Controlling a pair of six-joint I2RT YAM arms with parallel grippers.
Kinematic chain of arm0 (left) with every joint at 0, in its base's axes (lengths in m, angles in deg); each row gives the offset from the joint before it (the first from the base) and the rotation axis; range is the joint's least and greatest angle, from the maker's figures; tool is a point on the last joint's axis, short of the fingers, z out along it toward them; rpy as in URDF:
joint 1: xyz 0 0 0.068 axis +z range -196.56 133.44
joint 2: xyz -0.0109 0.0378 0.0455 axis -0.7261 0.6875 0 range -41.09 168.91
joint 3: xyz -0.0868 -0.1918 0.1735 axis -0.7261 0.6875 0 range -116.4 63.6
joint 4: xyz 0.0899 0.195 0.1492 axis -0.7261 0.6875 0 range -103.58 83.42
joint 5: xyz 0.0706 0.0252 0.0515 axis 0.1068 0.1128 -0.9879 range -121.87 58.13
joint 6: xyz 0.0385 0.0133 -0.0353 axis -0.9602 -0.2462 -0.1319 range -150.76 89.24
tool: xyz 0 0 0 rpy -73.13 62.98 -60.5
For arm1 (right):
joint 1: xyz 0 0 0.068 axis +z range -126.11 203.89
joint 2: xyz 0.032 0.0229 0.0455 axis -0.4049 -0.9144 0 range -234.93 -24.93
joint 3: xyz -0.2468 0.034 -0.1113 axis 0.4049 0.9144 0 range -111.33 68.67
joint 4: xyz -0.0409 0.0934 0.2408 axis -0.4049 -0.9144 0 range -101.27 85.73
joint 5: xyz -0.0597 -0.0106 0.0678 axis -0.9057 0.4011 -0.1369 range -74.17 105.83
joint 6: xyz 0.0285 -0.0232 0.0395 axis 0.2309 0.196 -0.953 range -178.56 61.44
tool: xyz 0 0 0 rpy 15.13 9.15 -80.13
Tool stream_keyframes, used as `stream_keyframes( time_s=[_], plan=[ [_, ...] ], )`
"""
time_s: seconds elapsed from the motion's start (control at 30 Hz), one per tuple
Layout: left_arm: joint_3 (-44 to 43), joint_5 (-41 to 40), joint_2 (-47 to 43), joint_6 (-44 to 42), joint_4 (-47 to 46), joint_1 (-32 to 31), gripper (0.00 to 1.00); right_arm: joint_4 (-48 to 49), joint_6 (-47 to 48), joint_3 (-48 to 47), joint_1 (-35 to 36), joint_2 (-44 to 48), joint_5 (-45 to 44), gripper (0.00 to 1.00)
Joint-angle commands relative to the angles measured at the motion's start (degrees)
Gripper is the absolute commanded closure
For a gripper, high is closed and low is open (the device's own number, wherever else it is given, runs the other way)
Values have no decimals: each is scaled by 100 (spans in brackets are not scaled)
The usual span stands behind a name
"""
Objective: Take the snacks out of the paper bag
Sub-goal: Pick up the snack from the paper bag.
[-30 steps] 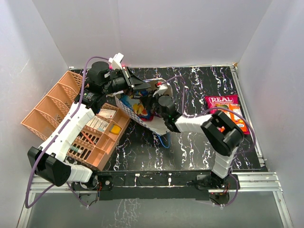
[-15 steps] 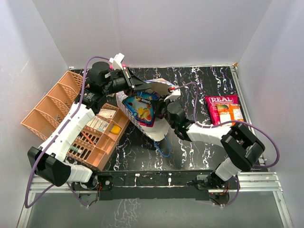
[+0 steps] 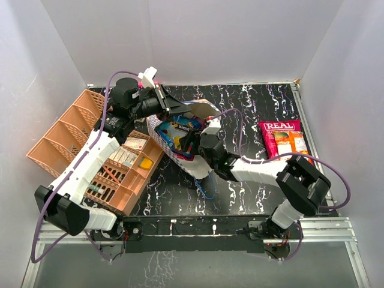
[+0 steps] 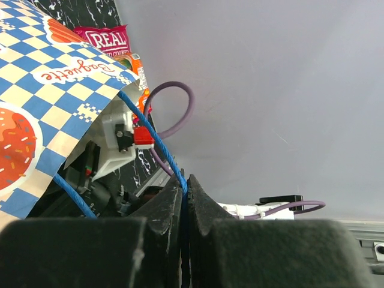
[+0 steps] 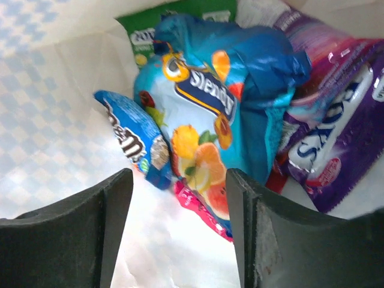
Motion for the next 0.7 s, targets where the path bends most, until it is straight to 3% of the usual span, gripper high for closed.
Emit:
stream_keyframes(
  time_s=[0.0, 0.13, 0.2, 0.3, 0.67],
  plan=[
    [-128, 222, -217, -7, -137, -20, 100, -595, -525, -247, -8, -170, -275, 30],
    [-120, 245, -209, -6, -164, -22, 100, -989, -899, -359, -11, -328, -490, 7],
    [-107, 261, -209, 9, -188, -20, 100, -1031, -933, -493, -8, -467, -449, 1],
    [-94, 254, -217, 22, -229, -19, 100, -1374, -1154, -789, -8, -764, -442, 0],
    [-34, 329, -235, 115, -313, -30, 100, -1126, -1998, -1075, -57, -1352, -774, 0]
  ],
)
